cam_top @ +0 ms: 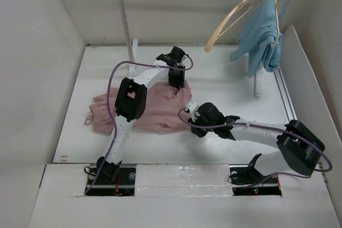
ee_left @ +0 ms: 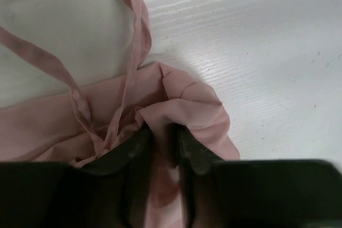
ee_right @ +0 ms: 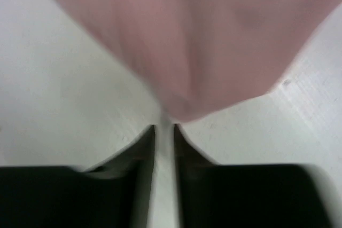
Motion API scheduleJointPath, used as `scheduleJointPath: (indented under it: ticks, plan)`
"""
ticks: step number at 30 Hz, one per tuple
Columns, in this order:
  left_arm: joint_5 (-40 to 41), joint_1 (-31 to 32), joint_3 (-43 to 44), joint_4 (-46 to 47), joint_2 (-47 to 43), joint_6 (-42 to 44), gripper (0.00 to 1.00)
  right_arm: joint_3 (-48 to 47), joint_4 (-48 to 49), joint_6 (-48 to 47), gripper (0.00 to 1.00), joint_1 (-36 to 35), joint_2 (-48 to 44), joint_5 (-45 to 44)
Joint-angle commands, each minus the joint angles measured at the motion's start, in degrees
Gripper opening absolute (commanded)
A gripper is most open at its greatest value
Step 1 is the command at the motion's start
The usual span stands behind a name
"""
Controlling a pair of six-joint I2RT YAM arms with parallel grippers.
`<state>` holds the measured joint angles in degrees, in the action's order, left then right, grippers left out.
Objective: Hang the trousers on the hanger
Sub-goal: Fold the trousers at the center of the board.
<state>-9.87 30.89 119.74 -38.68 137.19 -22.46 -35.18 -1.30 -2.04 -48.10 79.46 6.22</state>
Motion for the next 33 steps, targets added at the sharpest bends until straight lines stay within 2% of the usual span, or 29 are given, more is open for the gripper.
scheduleJointPath:
  ticks: [1, 2, 4, 5, 8, 10, 12, 13, 14, 15, 16, 17, 18, 19, 20, 21, 22, 23, 24, 25, 26, 27, 29, 33]
  plan:
    - [0.83, 0.21, -0.73, 3.78, -4.45, 3.21, 0.3, -0.14, -10.82, 0.73, 0.33, -1.56, -3.6, 2.13]
    - [0.38, 0.22, -2.91, 4.13, -5.86, 3.04, 0.5, -1.55, -12.22, 0.64, 0.4, -1.56, -5.96, 1.44]
    - [0.11, 0.91, -5.12, 6.15, -10.59, 2.07, 0.66, -3.31, -16.09, -0.41, 0.57, -1.56, -8.17, 1.08]
    - [0.11, 0.92, -6.44, 6.94, -12.19, 1.81, 0.77, -5.32, -17.49, -0.77, 0.62, -1.56, -9.23, 1.08]
    - [-0.68, 0.92, -5.32, 7.39, -16.68, 0.75, 0.82, -8.84, -22.42, -2.61, 0.7, -0.07, -11.78, 2.3]
    - [-0.24, 0.92, -5.05, 7.47, -20.53, 0.23, 0.82, -12.36, -24.27, -3.75, 0.68, 1.59, -12.92, 2.04]
    - [0.55, 0.92, -7.67, 9.22, -24.05, -0.65, 0.79, -14.82, -22.19, -4.19, 0.49, 3.18, -12.93, 3.0]
    - [1.51, 0.31, -9.77, 10.71, -28.42, -1.27, 0.77, -15.44, -21.12, -4.54, 0.28, 5.45, -11.62, 3.97]
    - [1.61, -0.39, -15.71, 12.47, -30.73, -2.4, 0.74, -16.06, -18.24, -4.55, 0.18, 6.69, -10.39, 6.76]
    - [1.69, -0.4, -18.73, 16.14, -33.1, -3.02, 0.71, -16.67, -16.82, -4.72, 0.12, 7.74, -8.99, 8.09]
    - [2.65, -1.27, -22.06, 17.39, -37.56, -3.64, 0.68, -18.24, -16.02, -4.9, 0.11, 8.62, -5.58, 9.06]
    - [3.62, -1.28, -28.36, 18.28, -39.52, -5.73, 0.56, -18.95, -14.97, -4.81, 0.16, 9.85, -3.63, 9.68]
    - [4.41, -1.97, -31.64, 20.11, -41.63, -6.8, 0.5, -19.57, -12.35, -4.72, 0.27, 9.86, -2.13, 10.3]
    - [4.07, -2.94, -34.9, 20.83, -45.48, -7.85, 0.42, -20.27, -11.02, -4.03, 0.51, 10.82, 1.62, 11.35]
    - [2.68, -2.95, -41.72, 21.88, -47.17, -8.82, 0.32, -20.63, -9.79, -3.59, 0.59, 11.61, 3.49, 13.36]
    - [1.1, -3.55, -44.83, 24.06, -48.84, -10.4, 0.29, -20.89, -8.21, -3.06, 0.62, 11.62, 5.25, 13.73]
    - [-1.27, -3.56, -47.56, 24.69, -51.47, -10.85, 0.28, -21.24, -7.67, -2.79, 0.69, 11.62, 6.83, 13.73]
    - [-1.55, -3.56, -52.37, 25.14, -52.62, -11.29, 0.28, -21.33, -6.62, -2.53, 0.71, 11.62, 9.63, 13.38]
    - [-0.69, -3.56, -56.86, 25.84, -54.81, -11.81, 0.28, -20.64, -5.22, -1.74, 0.7, 11.62, 11.84, 13.03]
    - [-0.42, -3.56, -56.9, 26.28, -55.79, -11.99, 0.28, -20.63, -5.2, -1.13, 0.65, 11.62, 11.86, 13.03]
    - [0.11, -3.56, -60.56, 26.46, -56.58, -12.0, 0.28, -19.07, -3.29, -0.51, 0.48, 12.14, 12.73, 12.59]
    - [1.59, -3.56, -62.16, 26.46, -57.72, -11.91, 0.28, -18.01, -2.23, 0.97, 0.21, 12.15, 12.91, 12.16]
    - [4.4, -4.08, -65.93, 26.29, -58.43, -11.3, 0.28, -16.07, -0.9, 1.86, 0.01, 12.15, 12.74, 11.8]
    - [14.15, -4.61, -71.74, 25.58, -58.61, -8.93, 0.27, -10.89, -0.54, 3.87, 0.0, 11.63, 10.11, 12.32]
